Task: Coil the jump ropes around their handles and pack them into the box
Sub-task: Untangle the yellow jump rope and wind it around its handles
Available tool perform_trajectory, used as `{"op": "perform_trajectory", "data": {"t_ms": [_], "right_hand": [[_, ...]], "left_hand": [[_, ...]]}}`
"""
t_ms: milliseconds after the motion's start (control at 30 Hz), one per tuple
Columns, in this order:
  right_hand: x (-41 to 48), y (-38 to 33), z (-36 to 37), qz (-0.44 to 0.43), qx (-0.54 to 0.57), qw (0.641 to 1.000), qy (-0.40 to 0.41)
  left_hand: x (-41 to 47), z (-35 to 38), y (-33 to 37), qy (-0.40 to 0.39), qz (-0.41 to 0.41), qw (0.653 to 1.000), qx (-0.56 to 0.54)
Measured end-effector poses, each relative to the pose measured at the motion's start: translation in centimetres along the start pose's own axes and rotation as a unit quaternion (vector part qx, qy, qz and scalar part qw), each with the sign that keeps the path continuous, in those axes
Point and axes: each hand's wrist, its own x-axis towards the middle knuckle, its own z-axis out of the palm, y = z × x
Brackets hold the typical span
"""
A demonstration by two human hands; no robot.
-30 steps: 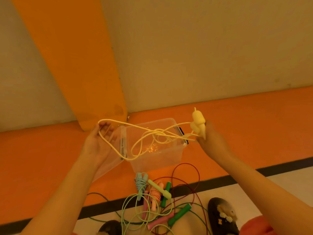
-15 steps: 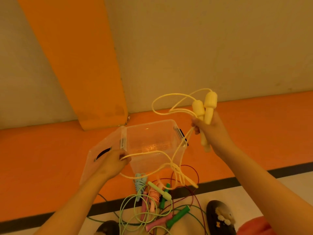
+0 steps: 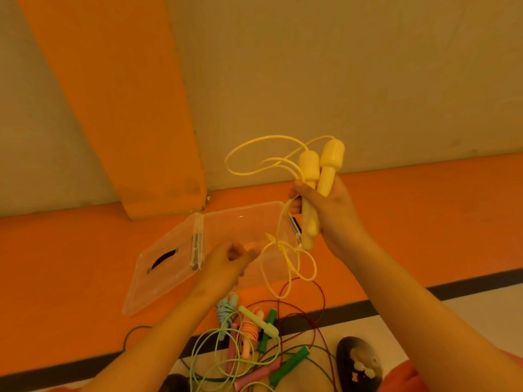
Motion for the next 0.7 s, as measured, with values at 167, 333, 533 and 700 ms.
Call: {"op": "perform_trajectory", "data": {"t_ms": [167,333,533,700], "right_hand": [[0.1,-0.1,1.6,0.013,0.037,0.999,0.001],[0.1,-0.3,2.1,0.017,0.045,0.999,-0.010],[1.0,0.1,-0.3,-0.027,-0.093,0.993,0.067],[1.4,1.9,-4.3,-0.028,-0.184,0.974,0.128]], "left_hand": [[0.1,2.9,0.2,-0.089,-0.074,0.991,-0.060],[0.6,4.5,0.2,-0.097,0.023,0.995,0.009],[1.7,2.9,-1.1,-0.065,0.034,0.995,0.061],[1.2,0.2,-1.8,-0.089,0.028,0.996,0.000]]}}
